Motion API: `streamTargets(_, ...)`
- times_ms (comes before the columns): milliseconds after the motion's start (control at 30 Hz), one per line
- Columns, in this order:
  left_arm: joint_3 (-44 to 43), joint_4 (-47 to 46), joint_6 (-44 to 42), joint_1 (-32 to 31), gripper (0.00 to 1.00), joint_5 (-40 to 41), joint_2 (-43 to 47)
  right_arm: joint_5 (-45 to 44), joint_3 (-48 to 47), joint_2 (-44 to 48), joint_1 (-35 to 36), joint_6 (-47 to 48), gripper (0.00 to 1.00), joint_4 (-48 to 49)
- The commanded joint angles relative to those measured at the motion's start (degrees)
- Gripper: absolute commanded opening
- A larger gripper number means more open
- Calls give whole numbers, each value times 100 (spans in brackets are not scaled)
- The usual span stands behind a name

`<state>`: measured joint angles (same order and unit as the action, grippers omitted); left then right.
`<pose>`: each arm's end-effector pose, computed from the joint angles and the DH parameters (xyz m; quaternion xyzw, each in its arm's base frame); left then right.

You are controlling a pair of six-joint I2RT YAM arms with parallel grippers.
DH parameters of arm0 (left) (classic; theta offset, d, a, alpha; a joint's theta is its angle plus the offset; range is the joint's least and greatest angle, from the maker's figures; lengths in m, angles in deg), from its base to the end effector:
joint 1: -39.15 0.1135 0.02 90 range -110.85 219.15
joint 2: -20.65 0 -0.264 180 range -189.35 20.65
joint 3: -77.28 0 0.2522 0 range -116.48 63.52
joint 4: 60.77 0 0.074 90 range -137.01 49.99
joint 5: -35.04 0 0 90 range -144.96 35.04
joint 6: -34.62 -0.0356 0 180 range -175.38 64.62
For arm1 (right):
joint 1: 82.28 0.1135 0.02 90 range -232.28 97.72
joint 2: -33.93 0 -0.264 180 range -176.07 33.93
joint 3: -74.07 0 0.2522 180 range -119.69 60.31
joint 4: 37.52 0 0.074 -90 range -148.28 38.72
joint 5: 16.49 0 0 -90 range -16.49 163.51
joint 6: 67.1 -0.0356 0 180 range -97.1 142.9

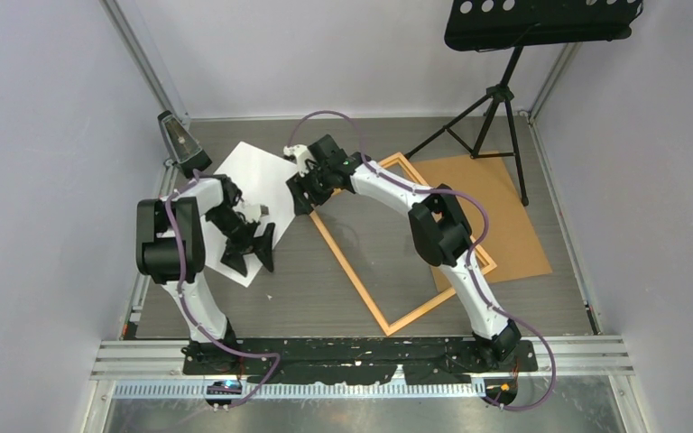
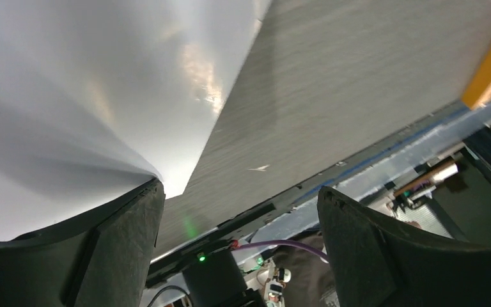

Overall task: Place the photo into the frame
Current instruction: Move the photo to the center of the board.

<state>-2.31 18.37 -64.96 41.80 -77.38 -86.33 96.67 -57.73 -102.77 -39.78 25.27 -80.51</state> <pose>0.2909 -0.0001 0.1475 -0.0308 -0.9706 0.2063 0.1197 0.3850 0.3717 0.1938 -0.4156 0.8175 0.2967 0.2663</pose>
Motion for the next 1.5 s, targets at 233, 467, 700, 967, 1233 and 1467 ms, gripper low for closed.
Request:
streamTargets(233,133,741,-906,-34,93,-1757,921,222,21,437,196,122,66,23)
streamTargets(467,-243,53,-465,777,98,-260,1622,288,414,585,422,71,66,226)
streamTargets(700,-886,-310,-599,2017,98,404,1359,-10,-686,-86,831,360,66,-95)
streamTargets(967,-1706,-671,-963,2525,98,1375,547,-462,-1669,-874,1408,522,66,-251)
streamTargets(1233,-2399,-639,-1062,2719,98,1422,-95,-945,-2138,-1367,1769,612,66,-394)
streamTargets(1467,-2662,-484,-1085,2723,97,1220,-229,-1358,-2278,-1442,1971,889,64,-996)
